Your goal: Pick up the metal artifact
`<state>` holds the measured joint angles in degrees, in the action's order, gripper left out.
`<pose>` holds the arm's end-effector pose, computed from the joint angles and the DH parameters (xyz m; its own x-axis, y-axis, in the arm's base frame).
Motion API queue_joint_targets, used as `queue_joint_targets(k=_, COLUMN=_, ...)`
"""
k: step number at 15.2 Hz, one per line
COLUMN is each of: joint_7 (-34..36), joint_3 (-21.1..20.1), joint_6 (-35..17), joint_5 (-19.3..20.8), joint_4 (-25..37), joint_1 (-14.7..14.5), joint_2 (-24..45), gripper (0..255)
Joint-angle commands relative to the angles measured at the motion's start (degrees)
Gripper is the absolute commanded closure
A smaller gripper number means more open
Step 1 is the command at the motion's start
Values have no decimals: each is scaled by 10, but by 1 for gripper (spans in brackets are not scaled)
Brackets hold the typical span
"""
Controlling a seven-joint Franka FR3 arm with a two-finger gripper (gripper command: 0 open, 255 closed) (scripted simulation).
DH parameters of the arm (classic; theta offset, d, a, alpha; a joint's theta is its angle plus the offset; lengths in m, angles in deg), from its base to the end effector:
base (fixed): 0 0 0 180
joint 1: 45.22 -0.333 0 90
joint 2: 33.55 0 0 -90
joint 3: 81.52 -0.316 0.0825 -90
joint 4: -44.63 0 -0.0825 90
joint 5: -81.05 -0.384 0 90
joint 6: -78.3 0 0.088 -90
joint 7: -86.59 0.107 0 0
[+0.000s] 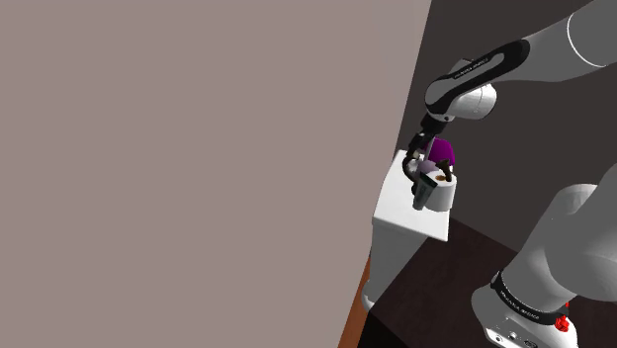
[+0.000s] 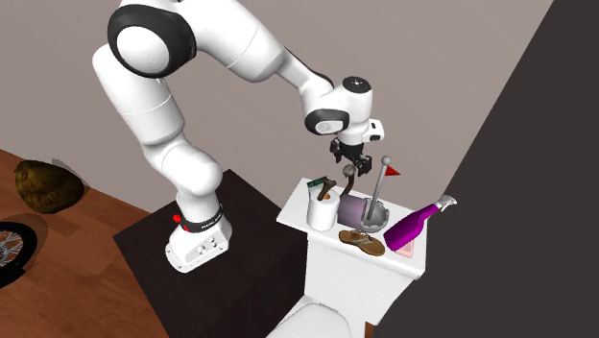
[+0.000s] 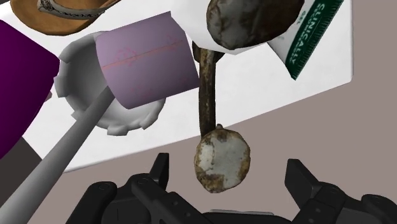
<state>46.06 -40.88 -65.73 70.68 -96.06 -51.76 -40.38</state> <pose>0.4006 -0.2722 0.3461 0.9730 -0.0365 0.2281 -0.0208 -0.9973 -0.0707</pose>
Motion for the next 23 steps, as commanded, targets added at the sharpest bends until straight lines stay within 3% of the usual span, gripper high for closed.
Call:
queue_joint_targets(k=1, joint_7=-2, joint_3=1, joint_6=-3, joint_5=-3, joint_4=-2, joint_1=-1, joint_2=2, gripper=255)
queue_joint_targets(k=10, joint_7=-4, joint_3=1, joint_6=-4, joint_5=-4, joint_4=-1, joint_1=-1, joint_2=3, gripper=255)
queue_joint_targets(k=23, joint_7=70, joint_3=-29, joint_6=97, joint_5=79, joint_4=42, joint_1=25, joint_2=-73, gripper=255)
